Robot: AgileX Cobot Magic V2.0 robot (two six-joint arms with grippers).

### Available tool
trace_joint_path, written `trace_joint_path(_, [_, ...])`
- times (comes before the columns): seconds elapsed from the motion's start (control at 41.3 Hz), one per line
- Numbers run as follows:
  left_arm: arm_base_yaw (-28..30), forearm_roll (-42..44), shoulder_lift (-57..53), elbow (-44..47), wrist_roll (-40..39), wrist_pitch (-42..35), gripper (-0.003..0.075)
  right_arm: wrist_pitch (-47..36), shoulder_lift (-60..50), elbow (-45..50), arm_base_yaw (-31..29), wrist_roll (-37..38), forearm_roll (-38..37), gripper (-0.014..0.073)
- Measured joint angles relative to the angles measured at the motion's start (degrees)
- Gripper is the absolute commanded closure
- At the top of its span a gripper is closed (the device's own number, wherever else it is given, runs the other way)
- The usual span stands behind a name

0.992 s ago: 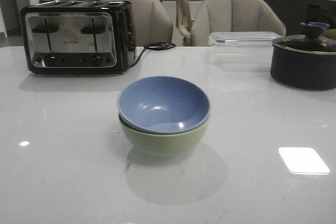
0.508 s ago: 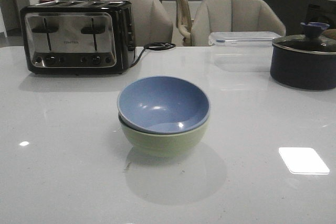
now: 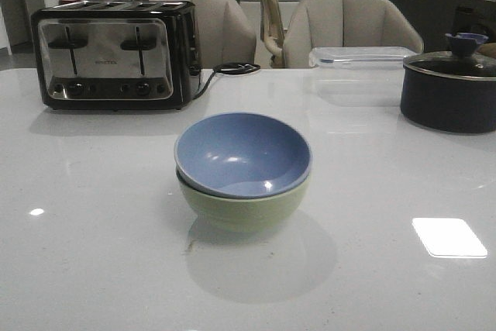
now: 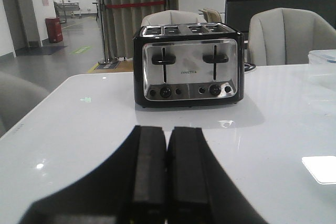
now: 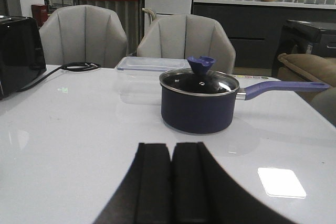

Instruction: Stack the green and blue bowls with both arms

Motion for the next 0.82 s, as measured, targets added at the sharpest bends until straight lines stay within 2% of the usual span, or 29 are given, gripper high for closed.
trace_joint_path(0.823, [0.0, 0.0, 0.0, 0.0, 0.0, -0.1, 0.0621, 0.0, -0.1, 0.0, 0.0, 1.5, -0.9, 0.0554])
